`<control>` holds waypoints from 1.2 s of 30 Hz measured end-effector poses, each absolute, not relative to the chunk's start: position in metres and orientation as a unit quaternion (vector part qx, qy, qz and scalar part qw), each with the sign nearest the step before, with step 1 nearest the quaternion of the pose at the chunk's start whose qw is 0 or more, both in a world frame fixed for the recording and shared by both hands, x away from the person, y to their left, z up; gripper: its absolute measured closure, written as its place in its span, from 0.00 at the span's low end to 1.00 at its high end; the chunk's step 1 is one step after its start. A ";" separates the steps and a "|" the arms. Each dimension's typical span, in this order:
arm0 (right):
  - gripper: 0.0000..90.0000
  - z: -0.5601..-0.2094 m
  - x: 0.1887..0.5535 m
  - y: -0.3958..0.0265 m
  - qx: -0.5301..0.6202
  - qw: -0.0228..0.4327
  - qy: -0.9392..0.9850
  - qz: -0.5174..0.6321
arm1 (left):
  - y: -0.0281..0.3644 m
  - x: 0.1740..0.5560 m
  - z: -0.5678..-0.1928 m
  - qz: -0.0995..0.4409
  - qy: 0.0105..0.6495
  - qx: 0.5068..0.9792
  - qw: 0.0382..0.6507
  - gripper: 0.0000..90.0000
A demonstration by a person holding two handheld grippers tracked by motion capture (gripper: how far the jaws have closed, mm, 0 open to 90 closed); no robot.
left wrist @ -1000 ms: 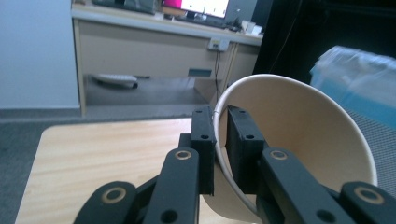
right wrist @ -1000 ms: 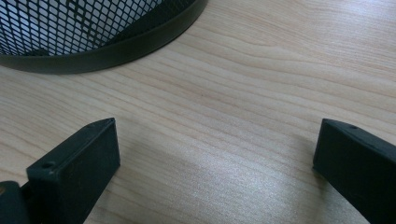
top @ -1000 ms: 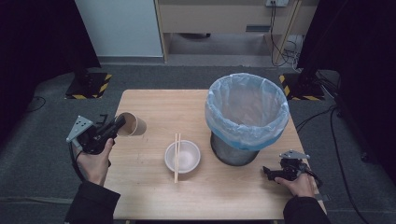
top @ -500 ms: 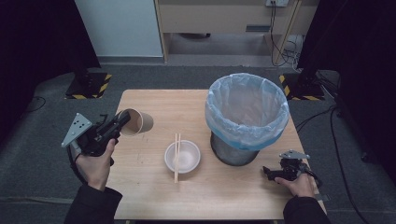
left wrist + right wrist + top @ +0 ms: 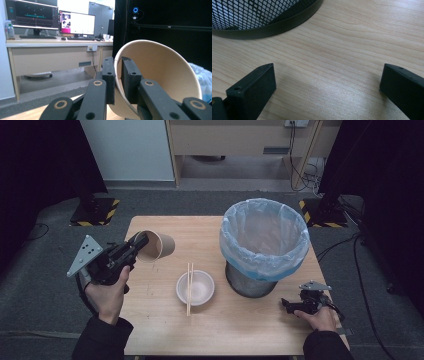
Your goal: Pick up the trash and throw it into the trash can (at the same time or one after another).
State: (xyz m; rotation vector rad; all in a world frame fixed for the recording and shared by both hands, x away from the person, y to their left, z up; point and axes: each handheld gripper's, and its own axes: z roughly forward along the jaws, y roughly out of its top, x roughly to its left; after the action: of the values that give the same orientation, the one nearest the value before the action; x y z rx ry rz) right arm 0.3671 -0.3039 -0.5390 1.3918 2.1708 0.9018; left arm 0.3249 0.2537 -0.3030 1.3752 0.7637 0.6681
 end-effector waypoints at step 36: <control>0.01 -0.539 0.367 -0.304 0.499 0.203 0.779 0.323 | 0.213 0.373 -0.256 0.291 0.338 0.572 0.688 0.90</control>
State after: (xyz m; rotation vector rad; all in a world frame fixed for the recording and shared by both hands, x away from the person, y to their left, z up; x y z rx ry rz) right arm 0.3671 -0.3040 -0.5388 1.3925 2.1732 0.9004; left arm 0.3733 0.2126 -0.2562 1.2810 0.7571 0.6511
